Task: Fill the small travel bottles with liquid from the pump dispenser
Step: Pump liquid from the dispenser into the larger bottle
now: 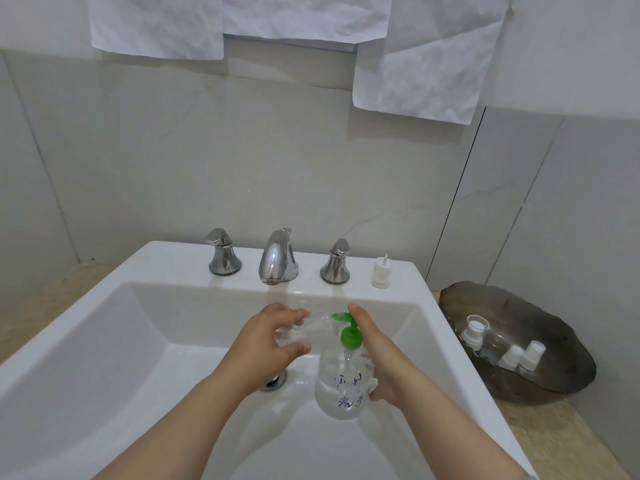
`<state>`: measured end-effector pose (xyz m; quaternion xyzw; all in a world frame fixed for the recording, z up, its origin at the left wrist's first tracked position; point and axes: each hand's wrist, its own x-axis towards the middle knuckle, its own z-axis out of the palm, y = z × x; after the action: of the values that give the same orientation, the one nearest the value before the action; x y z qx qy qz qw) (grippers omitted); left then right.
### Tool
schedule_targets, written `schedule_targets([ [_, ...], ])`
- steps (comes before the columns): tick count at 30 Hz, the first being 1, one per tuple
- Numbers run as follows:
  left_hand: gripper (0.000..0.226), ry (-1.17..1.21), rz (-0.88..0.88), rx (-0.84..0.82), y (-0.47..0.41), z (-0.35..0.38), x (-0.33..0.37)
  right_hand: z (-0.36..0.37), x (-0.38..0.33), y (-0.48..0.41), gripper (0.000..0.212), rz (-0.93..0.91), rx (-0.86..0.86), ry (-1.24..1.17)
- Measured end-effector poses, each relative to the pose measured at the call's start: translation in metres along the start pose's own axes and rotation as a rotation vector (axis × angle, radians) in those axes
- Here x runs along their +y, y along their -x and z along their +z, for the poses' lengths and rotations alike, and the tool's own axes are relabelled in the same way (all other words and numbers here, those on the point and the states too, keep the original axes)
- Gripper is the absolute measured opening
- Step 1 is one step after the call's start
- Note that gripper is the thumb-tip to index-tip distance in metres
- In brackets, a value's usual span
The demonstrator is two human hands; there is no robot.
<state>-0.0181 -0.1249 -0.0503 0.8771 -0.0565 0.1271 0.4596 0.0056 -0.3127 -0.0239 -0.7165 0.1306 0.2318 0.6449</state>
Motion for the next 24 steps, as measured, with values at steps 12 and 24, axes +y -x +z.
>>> schedule_targets([
  [12,0.046,-0.075,-0.026,-0.045,0.0018,0.0021,-0.0034,0.0008,-0.0016,0.0025,0.037,-0.034,0.053,0.063],
  [24,0.043,-0.024,-0.017,-0.023,0.0002,-0.0001,-0.0007,0.0003,-0.0014,0.0023,0.041,-0.016,0.019,0.030],
])
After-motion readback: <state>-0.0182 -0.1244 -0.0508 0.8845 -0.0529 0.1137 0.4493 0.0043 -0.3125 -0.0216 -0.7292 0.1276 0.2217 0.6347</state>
